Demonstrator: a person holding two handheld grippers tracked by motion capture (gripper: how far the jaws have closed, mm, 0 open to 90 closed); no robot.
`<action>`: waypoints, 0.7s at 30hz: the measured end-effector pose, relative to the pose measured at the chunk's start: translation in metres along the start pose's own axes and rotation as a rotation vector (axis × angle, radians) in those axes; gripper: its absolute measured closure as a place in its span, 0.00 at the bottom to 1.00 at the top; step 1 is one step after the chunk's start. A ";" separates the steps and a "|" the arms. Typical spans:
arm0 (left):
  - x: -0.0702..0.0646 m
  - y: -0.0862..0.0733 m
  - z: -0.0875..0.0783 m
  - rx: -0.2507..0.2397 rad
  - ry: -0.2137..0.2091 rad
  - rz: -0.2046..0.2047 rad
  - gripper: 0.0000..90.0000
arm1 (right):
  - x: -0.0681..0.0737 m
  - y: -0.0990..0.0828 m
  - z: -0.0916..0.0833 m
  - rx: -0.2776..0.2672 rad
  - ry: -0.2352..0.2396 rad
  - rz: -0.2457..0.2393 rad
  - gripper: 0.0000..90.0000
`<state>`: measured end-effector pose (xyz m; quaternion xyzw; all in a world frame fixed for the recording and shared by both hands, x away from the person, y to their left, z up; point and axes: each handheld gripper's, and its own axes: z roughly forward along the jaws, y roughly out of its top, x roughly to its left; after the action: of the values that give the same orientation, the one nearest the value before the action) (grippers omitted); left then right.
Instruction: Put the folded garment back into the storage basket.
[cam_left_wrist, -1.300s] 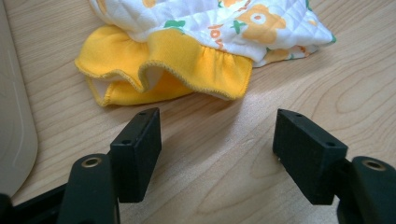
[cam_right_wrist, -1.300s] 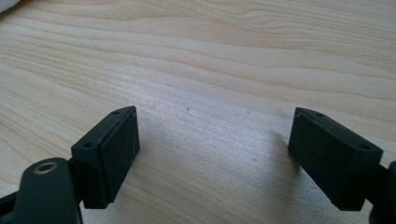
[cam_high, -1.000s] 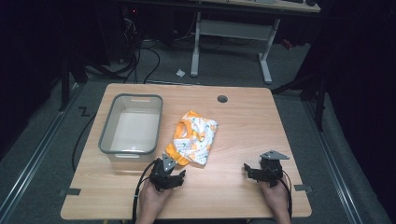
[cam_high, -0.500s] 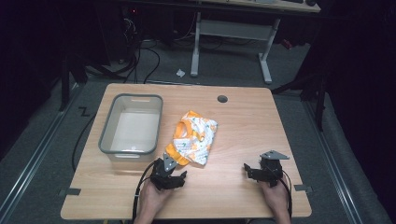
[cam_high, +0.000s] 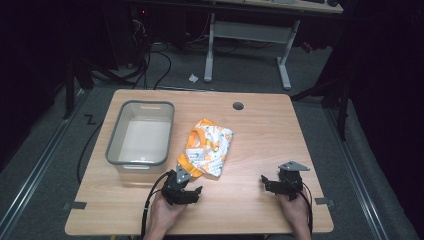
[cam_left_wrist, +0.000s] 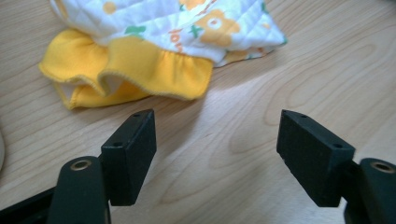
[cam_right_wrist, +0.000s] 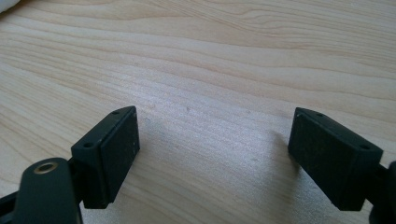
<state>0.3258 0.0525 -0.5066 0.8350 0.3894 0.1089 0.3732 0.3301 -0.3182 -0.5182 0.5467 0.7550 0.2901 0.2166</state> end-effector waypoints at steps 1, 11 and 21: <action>-0.002 0.002 -0.002 -0.003 -0.007 0.002 0.33 | 0.000 0.000 0.000 0.000 0.000 0.000 0.18; -0.009 0.022 -0.013 -0.030 -0.021 0.027 0.35 | 0.000 0.000 0.000 0.000 0.000 0.000 0.18; -0.001 0.042 -0.015 -0.030 0.011 0.024 0.35 | 0.000 0.000 0.000 0.000 0.000 -0.001 0.18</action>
<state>0.3421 0.0424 -0.4658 0.8333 0.3795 0.1237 0.3824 0.3301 -0.3182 -0.5182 0.5465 0.7551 0.2901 0.2167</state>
